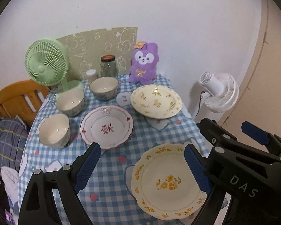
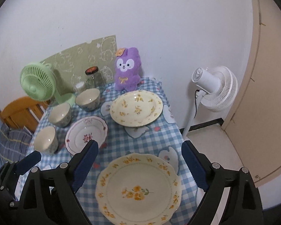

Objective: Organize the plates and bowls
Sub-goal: 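Carry the held plate toward the yellow plate beside the purple plush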

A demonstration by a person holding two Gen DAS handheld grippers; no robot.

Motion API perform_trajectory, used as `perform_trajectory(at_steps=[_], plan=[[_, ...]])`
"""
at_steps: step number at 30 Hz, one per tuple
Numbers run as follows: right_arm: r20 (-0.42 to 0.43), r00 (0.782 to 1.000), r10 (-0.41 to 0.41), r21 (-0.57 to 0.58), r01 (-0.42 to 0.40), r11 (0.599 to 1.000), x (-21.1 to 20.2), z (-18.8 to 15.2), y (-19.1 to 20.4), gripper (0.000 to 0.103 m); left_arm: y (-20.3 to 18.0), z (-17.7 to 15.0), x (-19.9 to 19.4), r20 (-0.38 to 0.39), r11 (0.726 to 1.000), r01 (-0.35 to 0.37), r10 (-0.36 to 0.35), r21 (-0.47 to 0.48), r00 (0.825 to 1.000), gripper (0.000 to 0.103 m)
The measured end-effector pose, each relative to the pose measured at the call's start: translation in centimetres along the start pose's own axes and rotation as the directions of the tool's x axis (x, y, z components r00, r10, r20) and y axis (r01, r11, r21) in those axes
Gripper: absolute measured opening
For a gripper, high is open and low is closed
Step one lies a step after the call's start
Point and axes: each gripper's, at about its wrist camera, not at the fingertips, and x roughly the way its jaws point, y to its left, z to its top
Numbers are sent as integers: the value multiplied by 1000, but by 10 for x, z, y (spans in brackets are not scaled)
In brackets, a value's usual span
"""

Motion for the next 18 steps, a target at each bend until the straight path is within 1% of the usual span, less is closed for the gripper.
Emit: perform_trajectory(at_steps=[3,7,10,16,18], plan=[[30,999,-21,5,21,1000,-8,8,5,93,3,8,-4,23,1000,19,-19,10,1000,94],[47,998,-47,2,47,999,-12,19,9,94,6,19,-7,33,1000,17,-18,12,999,94],[76,996,-42,-13,43,999,-14,28,11,94,7,28,-8,49,1000,22,-23,10,999,95],[72,997,-25,-38,28,999,0,49,6,94,6,45,4,66,1000,8,-7,-15,998,95],[64,997,-31,-45,34,998,9,57,3,94,4,53,12,54,1000,-5,6,-22,999,95]])
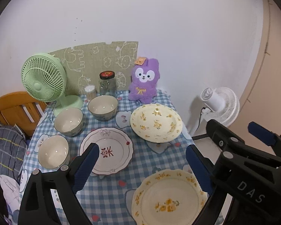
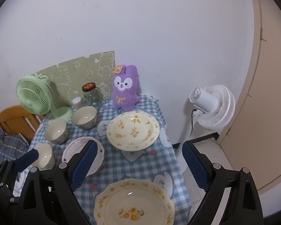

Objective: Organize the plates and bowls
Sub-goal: 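Carry the held plate toward the yellow plate beside the purple plush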

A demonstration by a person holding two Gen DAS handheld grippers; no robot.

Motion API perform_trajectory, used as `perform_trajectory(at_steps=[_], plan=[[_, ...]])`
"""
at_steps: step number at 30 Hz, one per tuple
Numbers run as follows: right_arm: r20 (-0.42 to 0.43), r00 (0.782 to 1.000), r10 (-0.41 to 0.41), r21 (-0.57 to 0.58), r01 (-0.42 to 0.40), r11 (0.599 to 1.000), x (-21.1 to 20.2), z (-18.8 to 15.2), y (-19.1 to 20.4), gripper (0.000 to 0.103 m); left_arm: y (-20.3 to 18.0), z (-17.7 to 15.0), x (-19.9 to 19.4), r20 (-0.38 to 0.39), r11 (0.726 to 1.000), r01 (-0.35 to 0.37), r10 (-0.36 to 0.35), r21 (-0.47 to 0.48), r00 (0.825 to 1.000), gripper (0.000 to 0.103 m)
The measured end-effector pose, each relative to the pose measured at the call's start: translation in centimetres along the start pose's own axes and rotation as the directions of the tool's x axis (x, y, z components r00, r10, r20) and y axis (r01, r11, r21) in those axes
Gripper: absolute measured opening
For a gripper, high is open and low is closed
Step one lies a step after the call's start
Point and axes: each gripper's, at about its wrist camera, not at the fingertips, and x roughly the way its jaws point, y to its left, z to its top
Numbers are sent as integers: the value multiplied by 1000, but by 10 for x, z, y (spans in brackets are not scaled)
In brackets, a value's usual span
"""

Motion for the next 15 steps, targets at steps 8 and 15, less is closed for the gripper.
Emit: perform_trajectory(at_steps=[8,15], plan=[[-20,999,36,-8,-36,999,39,28,-13,94,-11,29,33,11,999,-36,36,-10,999,95],[-28,998,60,-26,-60,998,75,52,-20,94,-16,52,66,0,998,-61,61,-29,998,95]])
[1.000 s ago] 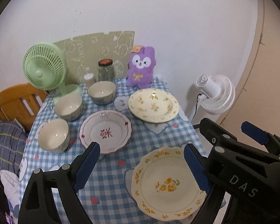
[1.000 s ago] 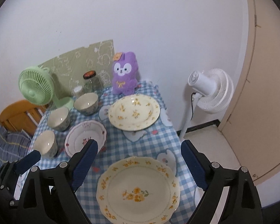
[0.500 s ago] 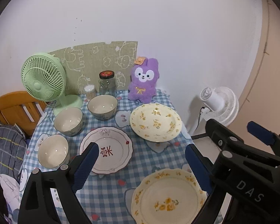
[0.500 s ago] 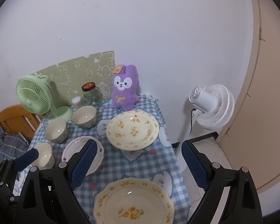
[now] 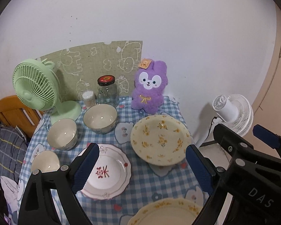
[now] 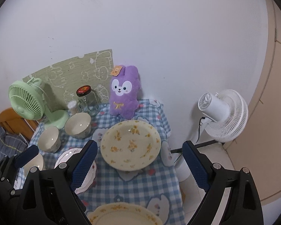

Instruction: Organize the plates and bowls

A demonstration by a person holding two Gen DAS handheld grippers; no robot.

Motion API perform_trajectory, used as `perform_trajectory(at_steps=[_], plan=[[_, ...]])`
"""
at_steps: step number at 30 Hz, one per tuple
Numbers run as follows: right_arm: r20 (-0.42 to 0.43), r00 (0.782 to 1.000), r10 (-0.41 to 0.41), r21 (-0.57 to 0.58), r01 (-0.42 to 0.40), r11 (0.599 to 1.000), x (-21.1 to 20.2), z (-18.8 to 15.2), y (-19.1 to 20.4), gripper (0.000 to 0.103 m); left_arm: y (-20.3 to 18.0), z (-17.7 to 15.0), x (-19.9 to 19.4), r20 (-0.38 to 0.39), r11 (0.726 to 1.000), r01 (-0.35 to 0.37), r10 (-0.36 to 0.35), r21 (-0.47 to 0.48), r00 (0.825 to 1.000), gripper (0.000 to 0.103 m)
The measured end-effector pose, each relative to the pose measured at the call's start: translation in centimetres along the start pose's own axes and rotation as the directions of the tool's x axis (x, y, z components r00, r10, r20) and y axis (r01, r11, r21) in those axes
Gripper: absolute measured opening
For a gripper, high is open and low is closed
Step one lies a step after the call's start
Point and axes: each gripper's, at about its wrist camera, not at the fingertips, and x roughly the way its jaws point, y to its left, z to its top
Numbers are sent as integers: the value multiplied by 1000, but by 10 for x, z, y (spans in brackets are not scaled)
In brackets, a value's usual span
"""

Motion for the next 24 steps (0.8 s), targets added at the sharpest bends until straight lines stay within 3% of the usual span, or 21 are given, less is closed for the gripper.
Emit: perform_trajectory(at_steps=[14,24], plan=[[-47,999,16,-9,-16,1000,94,25,-15,94,-5,22,89,-60,999,-45,44,-21,997,94],[-87,996,0,-19,-2,1000,158,22,-27,92,-9,21,157,-98,999,-19,16,-30,995,91]])
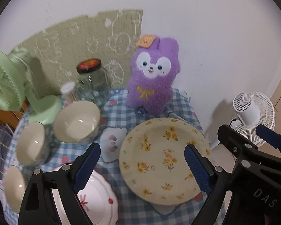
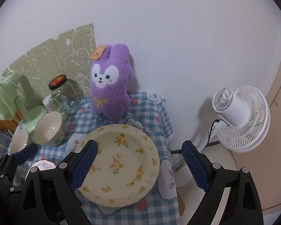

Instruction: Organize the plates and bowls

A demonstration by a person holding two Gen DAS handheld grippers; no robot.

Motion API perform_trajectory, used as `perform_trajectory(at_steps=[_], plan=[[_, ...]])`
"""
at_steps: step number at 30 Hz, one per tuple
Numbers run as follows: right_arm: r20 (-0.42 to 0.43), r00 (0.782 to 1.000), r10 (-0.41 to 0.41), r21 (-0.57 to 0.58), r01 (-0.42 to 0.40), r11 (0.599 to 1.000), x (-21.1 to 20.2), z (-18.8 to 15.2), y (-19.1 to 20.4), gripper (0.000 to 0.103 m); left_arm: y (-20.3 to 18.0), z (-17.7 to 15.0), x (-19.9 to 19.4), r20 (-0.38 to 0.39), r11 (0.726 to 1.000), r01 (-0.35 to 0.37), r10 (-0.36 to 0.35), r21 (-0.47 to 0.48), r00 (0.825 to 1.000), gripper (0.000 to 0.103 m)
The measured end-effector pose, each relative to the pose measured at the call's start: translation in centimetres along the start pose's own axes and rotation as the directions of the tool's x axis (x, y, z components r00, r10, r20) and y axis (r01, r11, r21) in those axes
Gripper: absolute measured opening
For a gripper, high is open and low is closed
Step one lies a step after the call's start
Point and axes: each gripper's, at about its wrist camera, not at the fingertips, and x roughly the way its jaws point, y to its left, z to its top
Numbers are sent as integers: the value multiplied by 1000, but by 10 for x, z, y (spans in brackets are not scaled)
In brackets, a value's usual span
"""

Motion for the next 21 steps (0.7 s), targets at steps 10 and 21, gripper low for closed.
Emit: perform_trajectory(at_steps=[10,21], plan=[[-64,998,0,3,0,1000,55,-5,-6,89,4,-4,61,-87,1000,0,-2,-15,996,87],[-130,991,-16,14,17,1000,93,-19,-11,88,4,-15,90,-112,999,-21,25,43,993,83]])
